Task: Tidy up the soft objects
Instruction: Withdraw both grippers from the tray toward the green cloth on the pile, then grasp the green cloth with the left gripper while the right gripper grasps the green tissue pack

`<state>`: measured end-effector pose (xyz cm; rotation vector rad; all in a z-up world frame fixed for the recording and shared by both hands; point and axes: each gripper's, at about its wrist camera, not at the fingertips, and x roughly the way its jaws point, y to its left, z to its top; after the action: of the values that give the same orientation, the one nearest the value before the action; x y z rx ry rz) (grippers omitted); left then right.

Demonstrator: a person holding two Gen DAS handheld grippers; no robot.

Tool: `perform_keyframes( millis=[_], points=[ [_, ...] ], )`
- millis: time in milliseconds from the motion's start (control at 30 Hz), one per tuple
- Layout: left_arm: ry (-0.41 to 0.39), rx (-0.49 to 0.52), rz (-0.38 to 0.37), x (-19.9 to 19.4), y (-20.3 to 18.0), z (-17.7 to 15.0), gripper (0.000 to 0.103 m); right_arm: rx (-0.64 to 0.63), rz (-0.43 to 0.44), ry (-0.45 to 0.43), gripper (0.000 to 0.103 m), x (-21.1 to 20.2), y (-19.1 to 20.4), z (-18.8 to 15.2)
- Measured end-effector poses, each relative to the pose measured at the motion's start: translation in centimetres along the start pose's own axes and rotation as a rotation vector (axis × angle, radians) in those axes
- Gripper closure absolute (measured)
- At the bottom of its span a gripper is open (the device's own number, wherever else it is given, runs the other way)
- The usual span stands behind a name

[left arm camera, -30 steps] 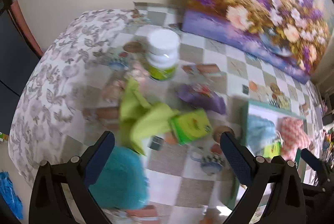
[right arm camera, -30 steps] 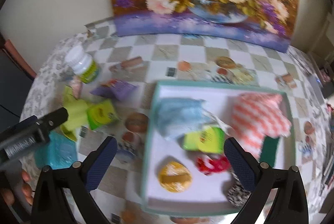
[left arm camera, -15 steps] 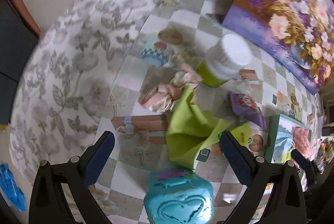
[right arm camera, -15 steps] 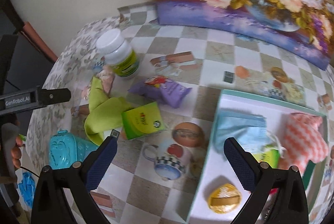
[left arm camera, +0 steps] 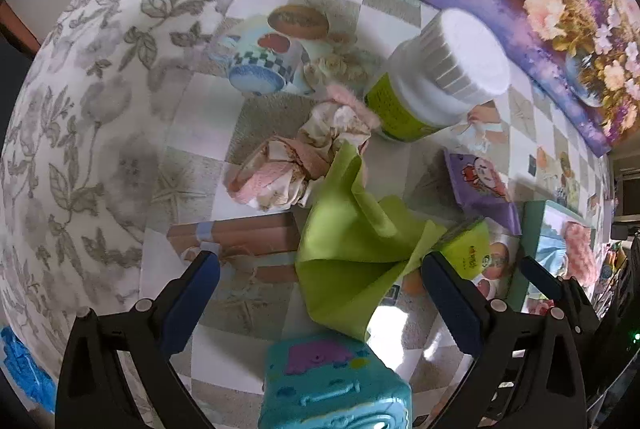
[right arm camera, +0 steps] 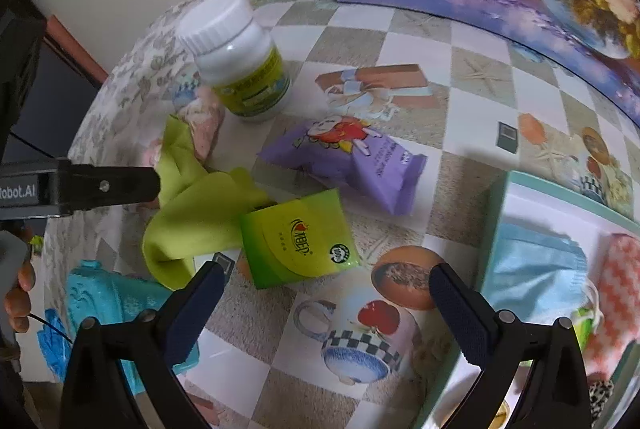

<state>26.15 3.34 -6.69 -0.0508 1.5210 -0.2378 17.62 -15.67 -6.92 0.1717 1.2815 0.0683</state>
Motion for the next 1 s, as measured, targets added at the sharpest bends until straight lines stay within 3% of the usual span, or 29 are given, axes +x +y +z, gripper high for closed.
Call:
perform_keyframes(
  millis=[100,333,600,667,800,867,1000],
  points=[
    [0.029,0.012,-0.016,1.0,-0.4,0.3,0.002,-0.011,-0.007,0.006,0.0,0.7,0.1,0.1],
    [0.076,0.06,0.036,3.0,-1.7,1.0,0.002,-0.027,-0.006,0.01,0.003,1.7,0.5,0.3],
    [0.118,0.052,0.031,5.6,-2.3,2.0,0.004,-0.045,-0.013,0.009,0.014,2.5,0.6,0.1],
    [0.126,0.044,0.021,5.9,-2.1,1.9,0.013,-0.051,-0.014,0.0,0.018,2.3,0.7,0.1],
    [0.129,0.066,0.019,5.9,-2.1,2.0,0.019,-0.059,-0.008,-0.007,0.027,2.2,0.9,0.1],
    [0.131,0.069,0.012,5.8,-2.3,2.1,0.027,-0.064,-0.011,-0.009,0.034,2.1,1.0,0.1],
    [0.137,0.079,-0.012,5.6,-2.9,2.2,0.039,-0.065,-0.012,-0.008,0.035,2.0,1.0,0.1]
  ],
)
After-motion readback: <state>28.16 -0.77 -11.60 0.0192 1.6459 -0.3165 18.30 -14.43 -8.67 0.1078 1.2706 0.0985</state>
